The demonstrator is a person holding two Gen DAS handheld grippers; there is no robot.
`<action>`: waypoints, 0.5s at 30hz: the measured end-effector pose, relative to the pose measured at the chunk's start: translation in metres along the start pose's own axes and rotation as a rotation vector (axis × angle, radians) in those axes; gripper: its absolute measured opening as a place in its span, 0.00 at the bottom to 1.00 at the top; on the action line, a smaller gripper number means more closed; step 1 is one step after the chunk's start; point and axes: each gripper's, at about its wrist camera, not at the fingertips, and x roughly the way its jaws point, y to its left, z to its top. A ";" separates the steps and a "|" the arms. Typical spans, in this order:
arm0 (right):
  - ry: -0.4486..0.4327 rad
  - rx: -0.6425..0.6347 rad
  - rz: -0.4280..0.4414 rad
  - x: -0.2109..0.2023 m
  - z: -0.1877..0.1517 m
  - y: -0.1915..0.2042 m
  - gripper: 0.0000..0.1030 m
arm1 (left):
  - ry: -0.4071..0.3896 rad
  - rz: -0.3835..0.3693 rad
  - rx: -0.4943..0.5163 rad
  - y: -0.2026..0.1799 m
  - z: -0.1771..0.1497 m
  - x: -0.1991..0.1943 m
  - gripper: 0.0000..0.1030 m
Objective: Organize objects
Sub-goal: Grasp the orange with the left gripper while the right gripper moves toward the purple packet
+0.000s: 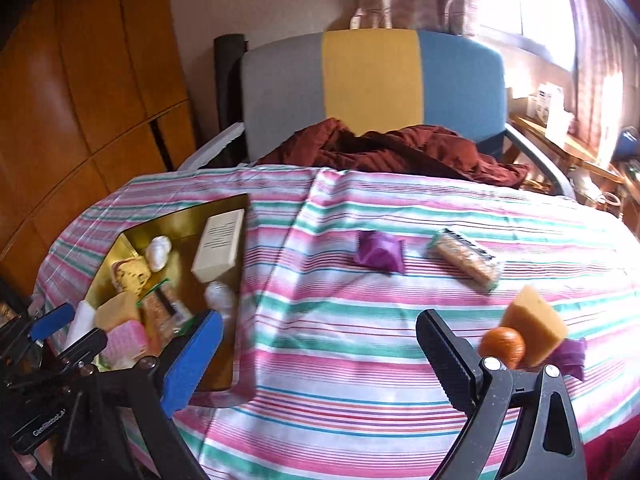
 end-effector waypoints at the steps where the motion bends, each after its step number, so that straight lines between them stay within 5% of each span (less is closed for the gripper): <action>1: -0.002 0.011 -0.017 -0.002 0.001 -0.008 0.95 | 0.002 -0.019 -0.001 -0.002 0.001 0.001 0.59; 8: -0.023 0.122 -0.164 -0.025 0.008 -0.089 0.95 | 0.041 -0.124 -0.016 -0.018 0.008 0.008 0.59; 15: -0.068 0.329 -0.300 -0.052 0.007 -0.177 0.97 | 0.050 -0.208 0.082 -0.059 0.019 0.013 0.59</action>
